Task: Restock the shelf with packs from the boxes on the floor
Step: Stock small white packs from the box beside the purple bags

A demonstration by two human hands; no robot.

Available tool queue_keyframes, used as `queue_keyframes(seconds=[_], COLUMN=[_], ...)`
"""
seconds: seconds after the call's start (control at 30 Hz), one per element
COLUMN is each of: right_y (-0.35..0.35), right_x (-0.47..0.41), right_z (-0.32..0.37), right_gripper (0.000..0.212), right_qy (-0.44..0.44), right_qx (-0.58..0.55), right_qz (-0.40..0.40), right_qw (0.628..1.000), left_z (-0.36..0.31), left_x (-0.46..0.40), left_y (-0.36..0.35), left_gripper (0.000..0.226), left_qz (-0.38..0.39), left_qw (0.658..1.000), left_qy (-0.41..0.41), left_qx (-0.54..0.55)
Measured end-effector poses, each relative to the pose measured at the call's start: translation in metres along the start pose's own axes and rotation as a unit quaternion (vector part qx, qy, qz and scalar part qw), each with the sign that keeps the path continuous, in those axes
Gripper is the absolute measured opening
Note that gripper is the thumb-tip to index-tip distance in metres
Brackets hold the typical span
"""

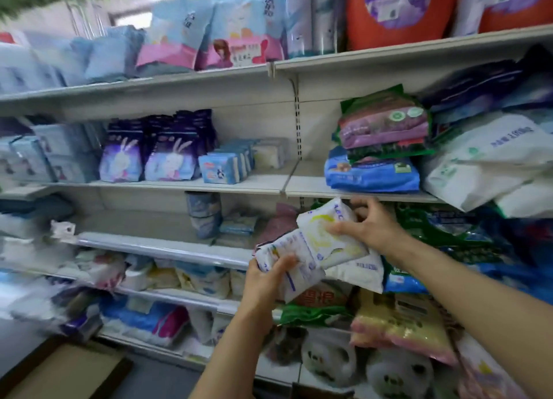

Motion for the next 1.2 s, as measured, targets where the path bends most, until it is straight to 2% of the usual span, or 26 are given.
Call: queue_keyframes(seconds=[0.1,0.23,0.4,0.57,0.63,0.83,0.9,0.97,1.07,1.13,1.2], right_y=[-0.042,-0.088,-0.114,-0.121,-0.123,-0.136,-0.136,-0.135,-0.127,-0.121,-0.127], right_x=[-0.001,-0.007,-0.029,-0.070,-0.089,-0.141,-0.167,-0.188,-0.223,-0.247,-0.265], right_z=[0.012,0.025,0.038,0.059,0.072,0.103,0.111,0.119,0.129,0.133,0.133], right_gripper=[0.073,0.060,0.054,0.059,0.051,0.050,0.051,0.061,0.073,0.074,0.067], right_qy=[0.022,0.041,0.041,0.044,0.052,0.046,0.062,0.074,0.097,0.134,0.163], right_qx=[-0.017,-0.050,-0.090,-0.088,-0.081,-0.031,-0.018,-0.010,0.015,0.107,0.235], right_qz=[0.002,0.052,0.093,0.066,0.061,0.153,0.141,0.110,0.020,-0.047,-0.043], right_qw=[1.000,0.997,0.991,0.993,0.993,0.987,0.988,0.991,0.995,0.984,0.957], left_z=[-0.003,-0.009,-0.014,-0.021,-0.025,-0.042,-0.044,-0.047,-0.046,-0.045,-0.042], left_x=[-0.004,-0.021,-0.054,-0.093,-0.111,-0.163,-0.182,-0.196,-0.216,-0.224,-0.232], left_y=[0.027,0.060,0.082,0.082,0.079,0.072,0.069,0.068,0.070,0.073,0.076], left_gripper=[0.026,0.018,0.032,0.042,0.044,0.026,0.023,0.026,0.038,0.041,0.041], left_qz=[-0.005,-0.020,-0.043,-0.045,-0.049,-0.056,-0.052,-0.064,-0.096,-0.107,-0.101], left_qw=[0.999,0.997,0.995,0.994,0.993,0.991,0.992,0.992,0.991,0.990,0.990], left_qy=[0.032,0.046,0.059,0.070,0.074,0.076,0.069,0.070,0.059,0.061,0.070], left_qx=[0.033,0.061,0.066,0.072,0.077,0.092,0.088,0.082,0.071,0.068,0.063])
Point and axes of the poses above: each hand's wrist, its own x-axis away from the middle knuckle, its own y-axis out of the back of the hand, z = x × y, the point moved 6 cm from there along -x, towards the middle knuckle, and after that the axes turned 13 degrees about -y, right-handed, at the moved point
